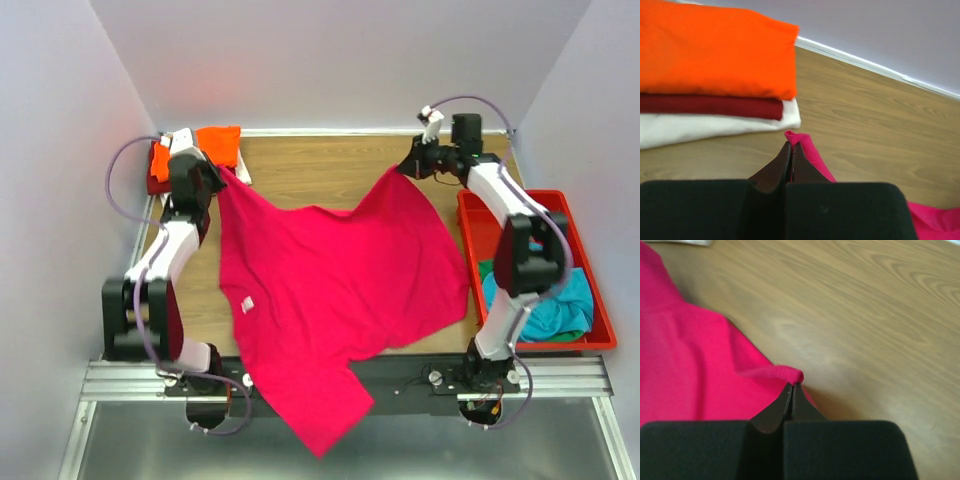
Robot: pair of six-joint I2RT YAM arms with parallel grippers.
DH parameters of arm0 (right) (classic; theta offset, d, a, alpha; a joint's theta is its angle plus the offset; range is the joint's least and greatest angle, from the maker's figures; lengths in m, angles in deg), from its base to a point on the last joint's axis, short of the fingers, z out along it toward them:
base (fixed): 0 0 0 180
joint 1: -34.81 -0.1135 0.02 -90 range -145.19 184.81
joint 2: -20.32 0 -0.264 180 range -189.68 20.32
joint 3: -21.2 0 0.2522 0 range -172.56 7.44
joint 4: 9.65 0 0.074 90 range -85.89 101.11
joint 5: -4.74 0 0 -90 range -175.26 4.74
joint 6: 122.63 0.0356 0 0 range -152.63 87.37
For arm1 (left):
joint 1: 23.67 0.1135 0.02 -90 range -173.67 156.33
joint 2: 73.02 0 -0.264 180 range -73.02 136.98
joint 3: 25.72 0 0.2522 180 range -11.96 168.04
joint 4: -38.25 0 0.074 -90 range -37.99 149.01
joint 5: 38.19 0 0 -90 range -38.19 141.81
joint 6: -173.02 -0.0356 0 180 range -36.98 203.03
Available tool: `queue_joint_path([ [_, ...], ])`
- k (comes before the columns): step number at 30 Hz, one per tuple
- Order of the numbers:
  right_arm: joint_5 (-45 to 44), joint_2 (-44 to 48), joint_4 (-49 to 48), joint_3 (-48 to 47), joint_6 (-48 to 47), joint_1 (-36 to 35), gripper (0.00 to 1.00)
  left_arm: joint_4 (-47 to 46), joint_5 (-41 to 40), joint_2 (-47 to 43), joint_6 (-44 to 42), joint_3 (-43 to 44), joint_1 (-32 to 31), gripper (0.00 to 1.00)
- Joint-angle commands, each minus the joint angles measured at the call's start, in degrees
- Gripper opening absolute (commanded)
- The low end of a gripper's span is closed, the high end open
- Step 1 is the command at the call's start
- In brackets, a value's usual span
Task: Fold and stack the t-shirts
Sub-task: Flatten the tshirt out
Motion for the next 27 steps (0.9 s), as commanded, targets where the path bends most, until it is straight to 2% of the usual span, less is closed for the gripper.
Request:
queue_joint_path([
  [1, -11.4, -9.8, -4.5, -8.1, -1.1, 0.0, 0.0, -3.6, 4.4, 9.6, 1.7, 11.7, 3.8, 0.0],
  [5, -17.4, -16.1, -4.5, -13.4, -0.8, 0.1, 0.01, -2.7, 6.0, 17.6, -1.0, 16.2, 4.9, 0.0],
  [12, -21.6, -19.3, -4.6, -16.7, 0.0, 0.1, 0.0, -1.5, 6.8, 22.1, -5.0, 19.6, 6.5, 0.0],
  [22, -20.8, -18.7, -5.9, -15.8, 1.0, 0.3, 0.0, -3.6, 9.7, 18.0, -5.4, 17.6, 8.0, 0.0],
  [27, -20.9, -18.9, -6.0, -17.4, 1.5, 0.6, 0.01, -2.4, 10.3, 16.2, -6.0, 19.4, 7.9, 0.0],
])
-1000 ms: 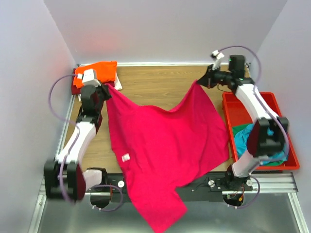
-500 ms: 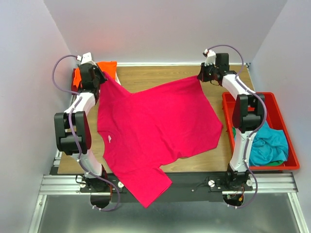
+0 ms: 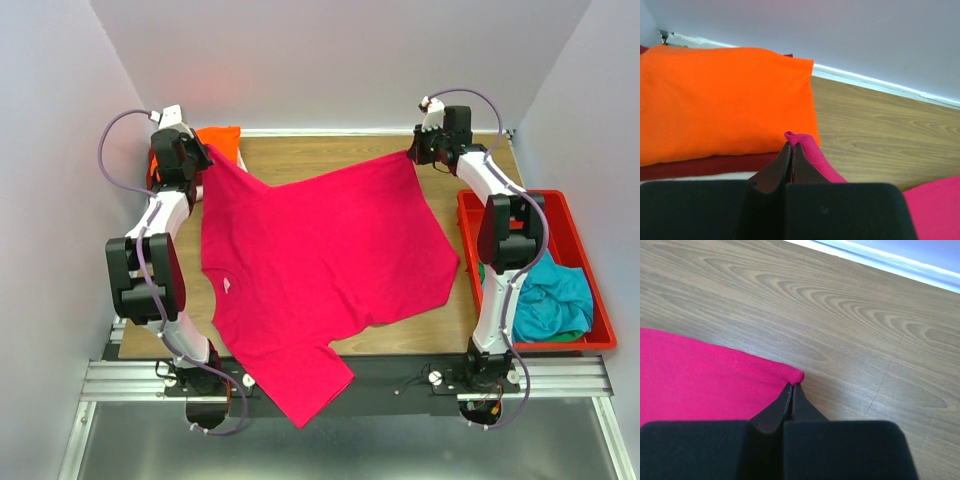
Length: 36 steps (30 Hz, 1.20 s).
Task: Fold and stack the t-shirts
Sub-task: Flatten the tshirt out, then fold the tshirt
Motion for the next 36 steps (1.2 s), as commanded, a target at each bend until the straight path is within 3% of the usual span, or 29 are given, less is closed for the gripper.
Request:
queue_joint_path([
  [1, -1.4, -0.8, -2.0, -2.0, 1.1, 0.6, 0.0, -1.7, 2.7, -3.5, -0.9, 1.6, 0.4, 0.0],
  [7, 2.2, 1.1, -2.2, 0.1, 0.9, 1.4, 0.0, -1.1, 6.9, -6.2, 0.7, -1.3, 0.3, 0.0],
  [19, 5.7, 5.0, -2.7, 7.6, -0.5, 3.1, 0.01, -2.4, 7.2, -11.4, 2.0, -12.2, 0.4, 0.0],
  [36, 7.0, 8.7, -3.6, 13.8, -1.1, 6.1, 0.01, 0.2, 9.6, -31.1, 5.7, -26.5, 0.4, 0.0],
])
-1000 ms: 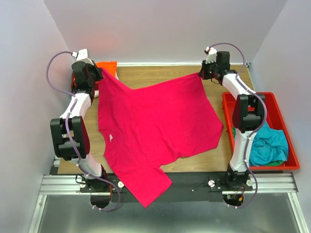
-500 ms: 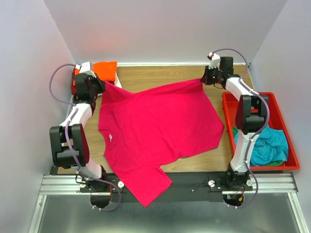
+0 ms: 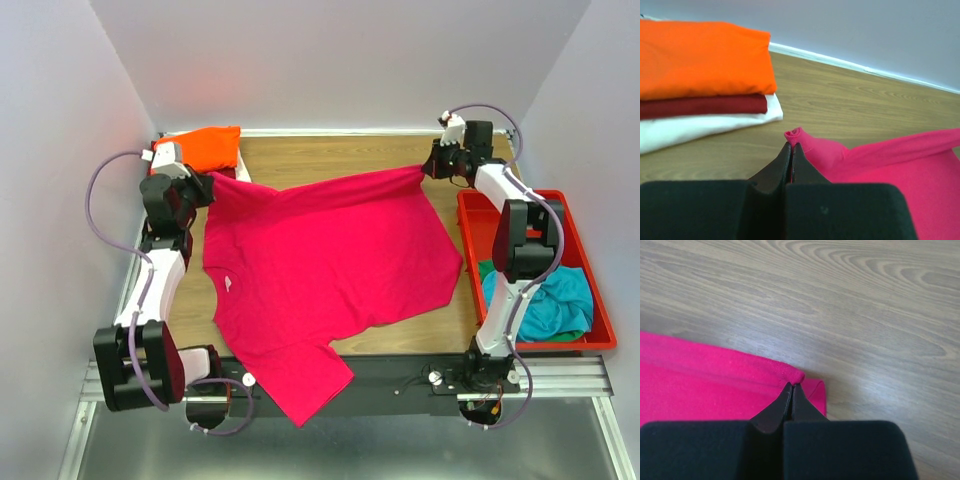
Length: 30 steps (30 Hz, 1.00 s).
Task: Fold and stack the t-shirts
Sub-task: Fold the tshirt
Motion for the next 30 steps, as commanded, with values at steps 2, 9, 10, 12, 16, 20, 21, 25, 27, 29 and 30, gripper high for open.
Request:
queue_joint_path([
  [2, 0.9, 2.1, -1.7, 1.8, -0.9, 1.0, 0.01, 1.2, 2.3, -4.6, 2.6, -4.8, 0.3, 0.0],
  [9, 0.1, 1.2, -1.8, 1.7, -1.0, 1.5, 0.01, 3.4, 3.1, -9.0, 2.9, -7.4, 0.3, 0.0],
  [10, 0.1, 1.1, -1.8, 1.5, -0.9, 1.5, 0.0, 3.7, 3.3, -9.3, 3.1, -7.6, 0.4, 0.0],
  [12, -0.3, 0.9, -1.8, 1.3, -0.8, 1.5, 0.0, 4.1, 4.0, -10.2, 3.3, -7.8, 0.4, 0.0],
  [16, -1.0, 0.3, -1.8, 0.8, -0.6, 1.5, 0.01, 6.2, 5.1, -12.5, 3.6, -8.5, 0.4, 0.0],
  [20, -1.7, -0.1, -1.8, 0.8, -0.6, 1.6, 0.01, 7.6, 6.2, -16.0, 4.3, -10.9, 0.4, 0.0],
  [21, -1.7, -0.1, -1.8, 0.8, -0.7, 1.6, 0.0, 7.9, 6.4, -16.4, 4.3, -11.2, 0.3, 0.0],
  [25, -1.9, -0.4, -1.7, 1.1, -0.4, 1.6, 0.0, 9.9, 6.9, -17.4, 4.5, -12.9, 0.3, 0.0],
  [27, -2.1, -0.3, -1.7, 1.3, -0.4, 1.6, 0.01, 10.2, 7.4, -18.3, 5.0, -13.9, 0.3, 0.0],
  [29, -2.2, -0.2, -1.7, 1.7, -0.4, 1.6, 0.01, 10.6, 7.7, -19.3, 5.7, -14.5, 0.4, 0.0],
  [30, -2.2, -0.1, -1.7, 1.8, -0.5, 1.6, 0.01, 10.8, 7.8, -19.6, 6.0, -14.6, 0.4, 0.0],
])
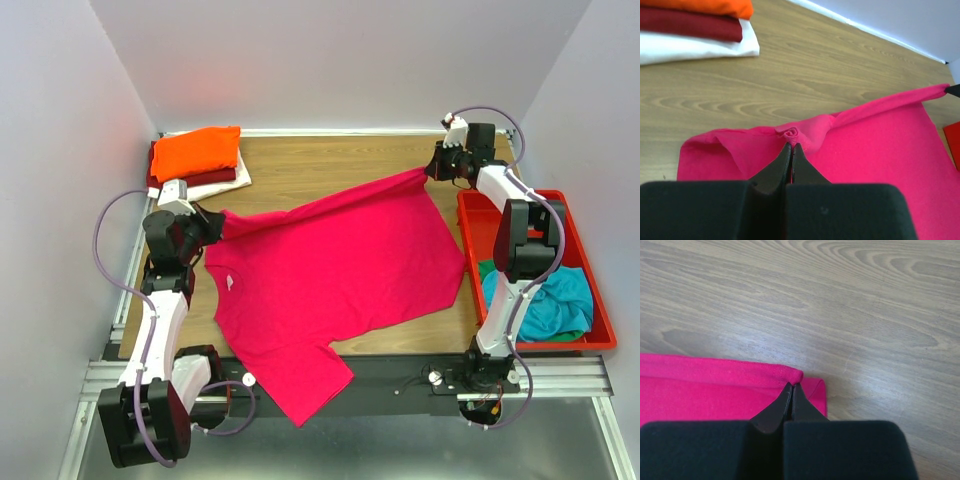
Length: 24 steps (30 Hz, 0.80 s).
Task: Fold and stack the t-shirts
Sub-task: Fold the tshirt
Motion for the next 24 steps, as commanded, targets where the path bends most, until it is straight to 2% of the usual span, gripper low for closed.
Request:
queue_joint_path([
  [1, -1.6, 0.0, -1.2, 0.8, -0.5, 0.4, 0.0, 2.1, 2.2, -2.6, 1.6, -1.0, 0.3, 0.0],
  [14, -3.1, 2.5, -1.1, 3.9, -1.7, 0.4, 0.01, 6.1, 3.8, -4.0, 5.2, -2.1, 0.4, 0.0],
  [19, -5.3, 3.7, -1.2, 4.9, -2.5, 0.4, 0.02, 10.4, 6.0, -4.6, 6.9, -2.7, 0.3, 0.0],
  [20, -5.8, 3.7, -1.2, 4.7, -2.6, 0.4, 0.04, 10.5, 7.7, -4.9, 7.9, -3.2, 0.3, 0.0],
  [21, -6.5, 3.7, -1.2, 4.6, -2.5, 0.4, 0.1, 10.9, 8.4, -5.0, 8.1, -3.5, 0.3, 0.0],
  [22, -6.7, 4.1, -1.2, 4.8, -2.5, 0.4, 0.12, 11.8, 9.1, -5.2, 8.4, -3.7, 0.3, 0.02],
  [23, -7.0, 4.4, -1.2, 4.9, -2.8, 0.4, 0.15, 12.1, 10.7, -5.6, 8.9, -3.9, 0.3, 0.09],
  [24, -8.1, 4.6, -1.2, 5.1, -3.0, 0.4, 0.27, 12.6, 11.4, -6.6, 9.1, -4.4, 0.3, 0.27],
])
